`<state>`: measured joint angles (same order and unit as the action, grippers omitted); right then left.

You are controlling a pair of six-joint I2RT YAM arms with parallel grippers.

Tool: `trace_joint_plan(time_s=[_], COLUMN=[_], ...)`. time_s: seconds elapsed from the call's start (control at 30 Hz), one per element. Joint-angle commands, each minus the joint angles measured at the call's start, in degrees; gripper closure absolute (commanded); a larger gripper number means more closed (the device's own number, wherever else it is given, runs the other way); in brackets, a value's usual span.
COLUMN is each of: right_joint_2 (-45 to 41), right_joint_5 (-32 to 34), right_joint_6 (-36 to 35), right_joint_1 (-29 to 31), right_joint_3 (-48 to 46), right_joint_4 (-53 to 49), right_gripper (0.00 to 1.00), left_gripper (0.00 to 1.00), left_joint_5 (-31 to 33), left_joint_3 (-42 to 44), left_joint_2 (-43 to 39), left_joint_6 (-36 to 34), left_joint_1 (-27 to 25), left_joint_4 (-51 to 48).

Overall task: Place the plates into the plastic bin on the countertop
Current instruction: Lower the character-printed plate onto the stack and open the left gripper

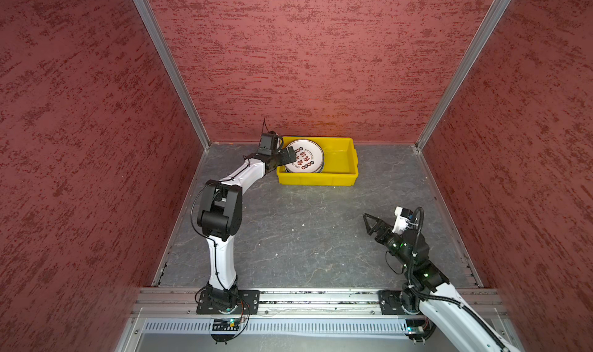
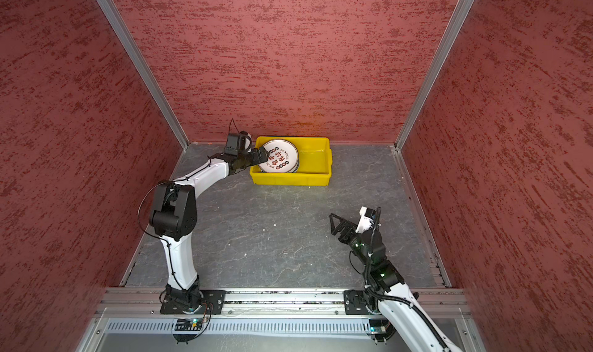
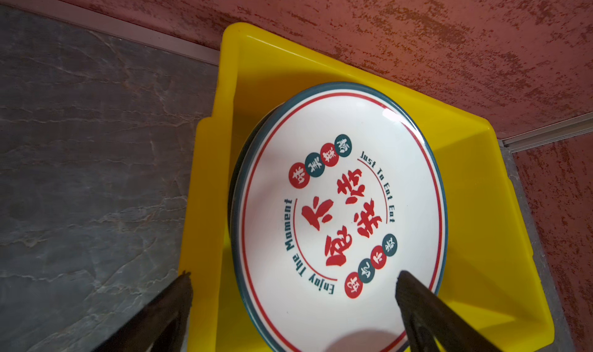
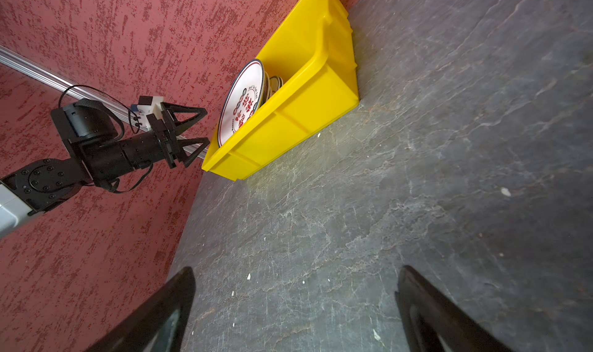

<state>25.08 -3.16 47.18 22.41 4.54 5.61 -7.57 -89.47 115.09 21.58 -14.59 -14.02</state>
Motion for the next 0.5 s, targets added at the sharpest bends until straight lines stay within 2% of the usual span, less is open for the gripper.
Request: trace_joint_plan(time_s=[0.0, 0.27, 0.47], right_joint_2=[0.12, 0.49, 3.06], right_joint_5=[2.15, 4.04, 9.1], right_joint_6=[0.13, -0.72, -5.54], right_joint_1=[0.11, 0.14, 0.16], right_joint_3=[-0.49, 0.19, 2.53], right_joint_4=[0.37, 0.99, 5.63], right_gripper=[0.01, 0.01, 0.01], left_gripper=[0.01, 0.01, 0.01], left_joint_5=[1.22, 4.14, 9.66], left_joint_3=[1.97, 12.17, 28.44], left_joint_2=[-3.88, -14.54, -29.37], left_joint_6=[-1.83, -4.76, -7.69], left_joint_1=[-0.11, -2.34, -3.73], left_joint_4=[2.21, 12.47, 24.38])
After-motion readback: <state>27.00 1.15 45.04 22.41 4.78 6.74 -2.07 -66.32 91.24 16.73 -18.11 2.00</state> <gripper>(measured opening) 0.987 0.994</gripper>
